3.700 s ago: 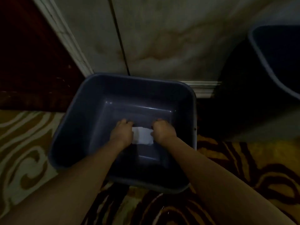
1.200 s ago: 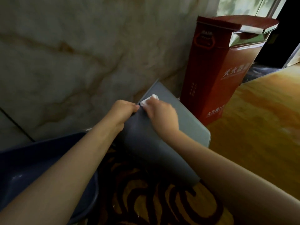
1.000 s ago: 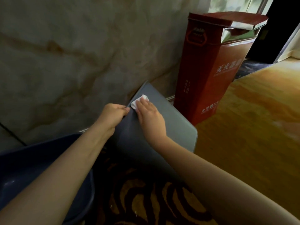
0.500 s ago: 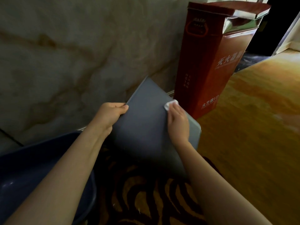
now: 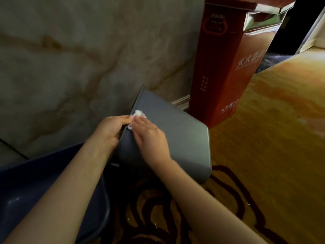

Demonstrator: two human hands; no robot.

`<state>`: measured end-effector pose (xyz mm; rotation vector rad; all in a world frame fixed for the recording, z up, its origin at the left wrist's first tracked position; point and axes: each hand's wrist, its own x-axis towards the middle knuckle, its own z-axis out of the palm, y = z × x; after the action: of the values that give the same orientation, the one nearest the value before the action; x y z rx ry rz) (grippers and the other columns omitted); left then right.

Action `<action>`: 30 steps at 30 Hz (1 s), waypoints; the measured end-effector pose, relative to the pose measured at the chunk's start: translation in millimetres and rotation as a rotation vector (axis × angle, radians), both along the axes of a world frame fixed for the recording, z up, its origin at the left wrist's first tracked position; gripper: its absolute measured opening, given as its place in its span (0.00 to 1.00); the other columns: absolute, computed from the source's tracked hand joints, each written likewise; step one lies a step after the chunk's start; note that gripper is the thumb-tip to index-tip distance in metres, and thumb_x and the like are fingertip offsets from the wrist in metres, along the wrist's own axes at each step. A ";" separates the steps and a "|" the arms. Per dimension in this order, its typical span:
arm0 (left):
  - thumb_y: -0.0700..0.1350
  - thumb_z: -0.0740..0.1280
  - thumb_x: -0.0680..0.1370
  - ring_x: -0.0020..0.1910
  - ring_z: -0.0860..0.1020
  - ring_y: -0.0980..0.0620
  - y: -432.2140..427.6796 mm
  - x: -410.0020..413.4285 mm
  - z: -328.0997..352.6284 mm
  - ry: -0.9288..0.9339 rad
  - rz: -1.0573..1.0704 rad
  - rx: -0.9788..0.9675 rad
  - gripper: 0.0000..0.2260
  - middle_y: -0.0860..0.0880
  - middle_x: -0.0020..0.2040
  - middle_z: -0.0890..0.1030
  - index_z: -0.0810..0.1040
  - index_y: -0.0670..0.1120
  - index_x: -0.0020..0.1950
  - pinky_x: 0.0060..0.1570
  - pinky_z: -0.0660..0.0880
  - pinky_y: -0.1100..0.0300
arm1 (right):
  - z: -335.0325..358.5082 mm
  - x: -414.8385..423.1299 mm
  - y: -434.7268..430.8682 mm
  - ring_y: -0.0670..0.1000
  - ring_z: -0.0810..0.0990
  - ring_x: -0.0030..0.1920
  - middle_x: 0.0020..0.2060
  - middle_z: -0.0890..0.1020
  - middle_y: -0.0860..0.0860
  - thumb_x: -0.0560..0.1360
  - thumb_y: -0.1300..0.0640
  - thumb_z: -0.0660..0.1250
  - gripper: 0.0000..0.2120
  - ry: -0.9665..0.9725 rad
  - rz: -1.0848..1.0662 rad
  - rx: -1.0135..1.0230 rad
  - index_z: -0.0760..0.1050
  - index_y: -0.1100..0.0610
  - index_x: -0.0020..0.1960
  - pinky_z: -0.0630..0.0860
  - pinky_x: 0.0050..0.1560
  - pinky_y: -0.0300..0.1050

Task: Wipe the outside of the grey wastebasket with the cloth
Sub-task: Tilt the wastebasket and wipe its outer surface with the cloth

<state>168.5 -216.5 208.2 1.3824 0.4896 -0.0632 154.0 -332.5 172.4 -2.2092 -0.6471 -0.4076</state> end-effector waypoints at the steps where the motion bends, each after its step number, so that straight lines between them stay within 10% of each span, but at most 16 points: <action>1: 0.36 0.59 0.77 0.25 0.81 0.57 1.4 -0.3 -1.4 -0.001 -0.019 -0.028 0.13 0.49 0.26 0.83 0.81 0.42 0.39 0.29 0.78 0.67 | -2.8 -6.7 1.4 0.53 0.73 0.65 0.64 0.77 0.55 0.77 0.59 0.62 0.13 -0.018 0.010 -0.006 0.76 0.59 0.61 0.70 0.63 0.47; 10: 0.39 0.63 0.76 0.30 0.81 0.51 1.6 5.3 -1.8 0.077 0.036 0.028 0.06 0.52 0.21 0.81 0.78 0.46 0.40 0.29 0.76 0.59 | -64.1 9.6 -117.8 0.51 0.75 0.63 0.64 0.76 0.52 0.78 0.58 0.61 0.13 0.247 -0.435 0.003 0.76 0.53 0.61 0.69 0.64 0.45; 14: 0.39 0.63 0.76 0.22 0.80 0.55 -1.7 8.5 0.7 0.071 0.040 0.042 0.05 0.52 0.20 0.80 0.78 0.44 0.42 0.26 0.78 0.62 | -69.6 12.6 -130.0 0.50 0.82 0.46 0.50 0.84 0.53 0.79 0.56 0.59 0.12 0.361 -0.596 0.013 0.77 0.55 0.58 0.78 0.49 0.46; 19: 0.40 0.63 0.76 0.35 0.77 0.50 -1.1 9.0 -0.2 0.110 0.064 0.016 0.07 0.49 0.23 0.81 0.76 0.44 0.38 0.37 0.75 0.55 | -32.1 -13.3 -50.4 0.50 0.79 0.57 0.58 0.80 0.53 0.79 0.59 0.59 0.12 0.156 -0.272 -0.024 0.75 0.56 0.60 0.72 0.58 0.41; 24: 0.44 0.63 0.77 0.17 0.76 0.53 -0.4 8.3 -3.1 0.142 0.041 0.020 0.12 0.47 0.17 0.77 0.73 0.41 0.34 0.26 0.75 0.64 | -21.4 -59.2 4.7 0.54 0.74 0.65 0.62 0.78 0.57 0.74 0.63 0.65 0.16 -0.127 -0.019 -0.070 0.75 0.62 0.61 0.66 0.66 0.44; 30: 0.42 0.63 0.77 0.38 0.76 0.50 -3.3 11.0 -1.6 0.148 0.046 0.014 0.06 0.46 0.40 0.78 0.75 0.44 0.40 0.41 0.74 0.54 | -51.0 -28.2 -62.0 0.52 0.77 0.62 0.60 0.79 0.56 0.74 0.64 0.66 0.13 -0.004 -0.232 -0.025 0.77 0.59 0.58 0.68 0.62 0.40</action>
<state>179.5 -219.8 206.7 1.3854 0.6461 -0.1260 125.8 -394.5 121.4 -2.3157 -0.4003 -0.5238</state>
